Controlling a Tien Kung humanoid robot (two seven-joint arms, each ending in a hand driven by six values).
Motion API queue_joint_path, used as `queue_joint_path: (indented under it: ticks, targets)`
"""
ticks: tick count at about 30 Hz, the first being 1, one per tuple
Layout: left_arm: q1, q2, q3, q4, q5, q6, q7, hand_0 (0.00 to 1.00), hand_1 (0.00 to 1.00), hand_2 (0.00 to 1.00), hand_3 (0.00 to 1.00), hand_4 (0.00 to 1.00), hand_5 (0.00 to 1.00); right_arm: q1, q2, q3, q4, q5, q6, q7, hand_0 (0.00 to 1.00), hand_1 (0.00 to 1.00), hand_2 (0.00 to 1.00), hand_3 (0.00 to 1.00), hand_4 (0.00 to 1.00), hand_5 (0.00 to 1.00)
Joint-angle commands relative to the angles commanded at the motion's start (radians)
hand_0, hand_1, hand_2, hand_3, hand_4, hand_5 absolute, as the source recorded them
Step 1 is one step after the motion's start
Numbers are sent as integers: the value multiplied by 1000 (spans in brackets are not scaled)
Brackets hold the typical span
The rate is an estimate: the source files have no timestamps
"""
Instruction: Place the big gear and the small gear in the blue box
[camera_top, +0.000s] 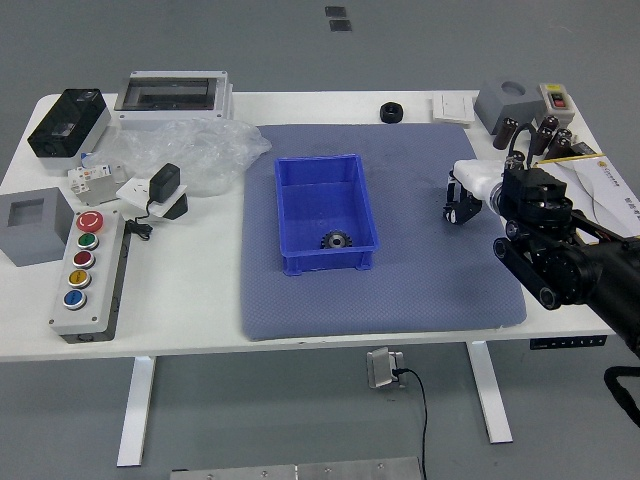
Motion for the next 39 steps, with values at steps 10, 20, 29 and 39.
queue_joint_path:
  ticks: [10, 20, 29, 39]
  targets:
    - [0, 5, -7, 0, 4, 0, 0, 827, 839, 836, 832, 508, 78, 1, -50, 17, 82, -12, 14, -13, 572, 397, 409, 446, 666, 117]
    - [4, 14, -18, 0, 12, 0, 1, 827, 839, 836, 832, 508, 78, -20, -129, 33, 294, -55, 37, -47, 578, 398, 405, 441, 658, 113]
    - [5, 18, -19, 0, 20, 0, 3, 827, 839, 836, 831, 507, 78, -9, -113, 13, 514, -41, 53, -65, 583, 402, 406, 441, 657, 107]
    - [7, 20, -8, 0, 26, -2, 5, 827, 839, 835, 831, 507, 77, 26, 13, -29, 567, -23, 56, -70, 587, 405, 409, 444, 659, 105]
